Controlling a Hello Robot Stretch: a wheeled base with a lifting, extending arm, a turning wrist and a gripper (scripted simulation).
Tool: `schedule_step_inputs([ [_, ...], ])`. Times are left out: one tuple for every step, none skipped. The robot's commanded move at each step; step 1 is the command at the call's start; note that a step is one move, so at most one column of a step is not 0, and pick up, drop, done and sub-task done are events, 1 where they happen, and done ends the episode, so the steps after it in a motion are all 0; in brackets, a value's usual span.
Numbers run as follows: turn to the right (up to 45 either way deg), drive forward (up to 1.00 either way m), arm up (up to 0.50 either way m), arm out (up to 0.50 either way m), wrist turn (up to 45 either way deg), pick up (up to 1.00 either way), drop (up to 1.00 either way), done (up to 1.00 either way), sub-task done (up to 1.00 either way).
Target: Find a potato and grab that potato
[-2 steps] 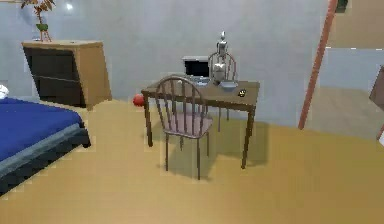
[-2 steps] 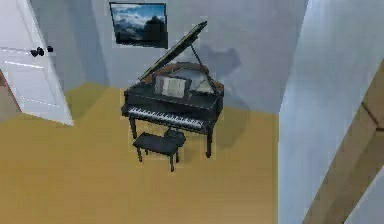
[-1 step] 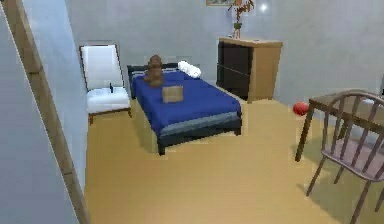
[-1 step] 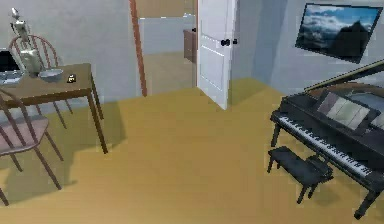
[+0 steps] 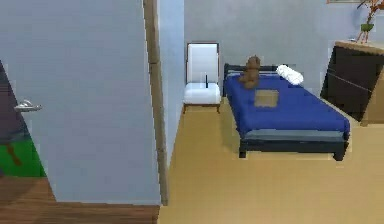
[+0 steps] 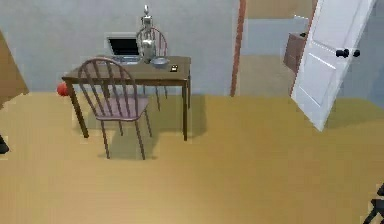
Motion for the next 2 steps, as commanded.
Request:
schedule_step_inputs([
  [0.0,0.10,0.00,0.00,0.0,0.00,0.00,0.00,0.00],
  [-45.0,0.00,0.00,0.00,0.0,0.00,0.00,0.00,0.00],
])
